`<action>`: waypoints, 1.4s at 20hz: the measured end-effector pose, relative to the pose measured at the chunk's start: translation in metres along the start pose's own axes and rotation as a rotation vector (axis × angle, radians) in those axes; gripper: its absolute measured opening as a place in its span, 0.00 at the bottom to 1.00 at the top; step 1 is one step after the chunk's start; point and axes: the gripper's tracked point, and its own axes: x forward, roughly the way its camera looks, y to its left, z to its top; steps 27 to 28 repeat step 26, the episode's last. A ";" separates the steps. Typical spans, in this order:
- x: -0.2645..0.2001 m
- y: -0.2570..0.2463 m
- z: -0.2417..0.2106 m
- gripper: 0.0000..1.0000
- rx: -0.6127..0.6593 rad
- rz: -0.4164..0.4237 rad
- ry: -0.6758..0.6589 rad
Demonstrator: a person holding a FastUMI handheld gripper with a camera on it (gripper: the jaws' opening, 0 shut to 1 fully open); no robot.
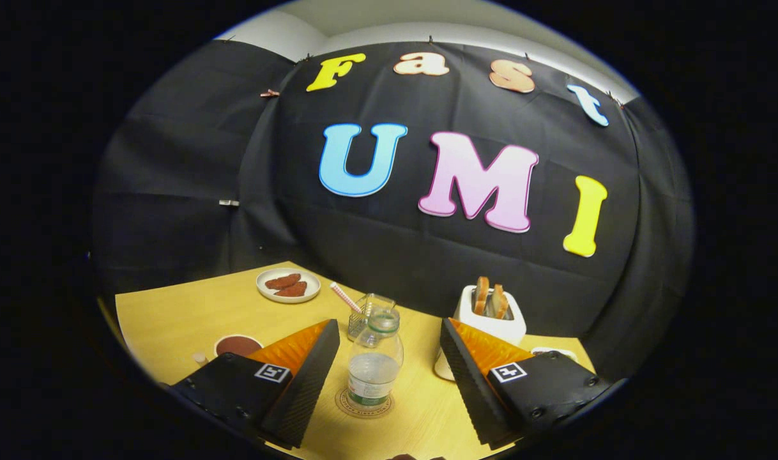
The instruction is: Take the bottle from table, then pour the juice into the cup, finally place the bottle on the coaster
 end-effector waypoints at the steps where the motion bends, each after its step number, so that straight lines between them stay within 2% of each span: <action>1: -0.011 -0.002 0.015 0.98 -0.016 -0.020 -0.008; 6: -0.075 -0.007 0.077 0.98 -0.021 -0.134 -0.019; 11: -0.134 -0.009 0.099 0.98 0.064 -0.226 0.037; 15: -0.171 -0.016 0.112 0.97 0.019 -0.301 0.015; 21: -0.202 -0.005 0.129 0.97 0.058 -0.312 -0.018; 28: -0.199 0.005 0.130 0.97 0.028 -0.294 -0.018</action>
